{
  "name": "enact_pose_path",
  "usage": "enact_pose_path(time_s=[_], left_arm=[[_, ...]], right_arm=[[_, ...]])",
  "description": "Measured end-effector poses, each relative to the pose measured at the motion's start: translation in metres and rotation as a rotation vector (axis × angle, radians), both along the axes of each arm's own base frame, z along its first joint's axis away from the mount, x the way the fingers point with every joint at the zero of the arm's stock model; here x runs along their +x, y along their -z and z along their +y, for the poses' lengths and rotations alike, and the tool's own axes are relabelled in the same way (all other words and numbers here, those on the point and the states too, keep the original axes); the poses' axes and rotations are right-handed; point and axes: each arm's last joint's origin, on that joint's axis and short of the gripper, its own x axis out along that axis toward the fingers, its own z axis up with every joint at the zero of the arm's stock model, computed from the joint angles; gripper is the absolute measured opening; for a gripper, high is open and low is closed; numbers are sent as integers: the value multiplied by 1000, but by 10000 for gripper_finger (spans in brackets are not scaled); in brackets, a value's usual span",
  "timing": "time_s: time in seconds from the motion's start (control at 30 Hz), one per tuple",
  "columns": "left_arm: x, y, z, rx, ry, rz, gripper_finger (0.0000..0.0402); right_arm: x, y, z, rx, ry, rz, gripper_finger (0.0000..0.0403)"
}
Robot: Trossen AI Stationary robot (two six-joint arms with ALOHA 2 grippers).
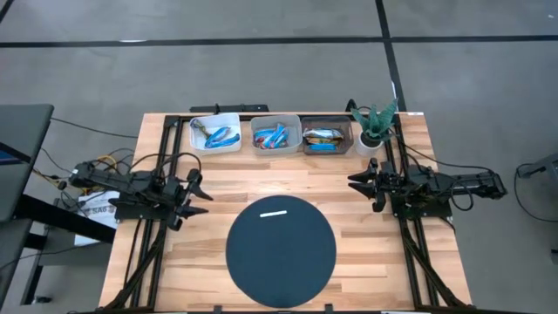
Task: Pick and place Granola Bars by type
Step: Return to Home Position
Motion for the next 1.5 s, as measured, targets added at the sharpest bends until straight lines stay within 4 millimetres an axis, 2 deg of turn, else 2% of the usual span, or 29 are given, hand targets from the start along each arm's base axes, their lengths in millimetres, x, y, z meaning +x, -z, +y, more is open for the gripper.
enact_pose_path(time_s=[0.2, 1.5], left_arm=[[1, 14, -1, 36, 32, 102, 173], [1, 15, 0, -6, 9, 119, 173]], right_arm=[[0, 0, 0, 0, 0, 0, 123], [0, 0, 0, 0, -1, 0, 123]])
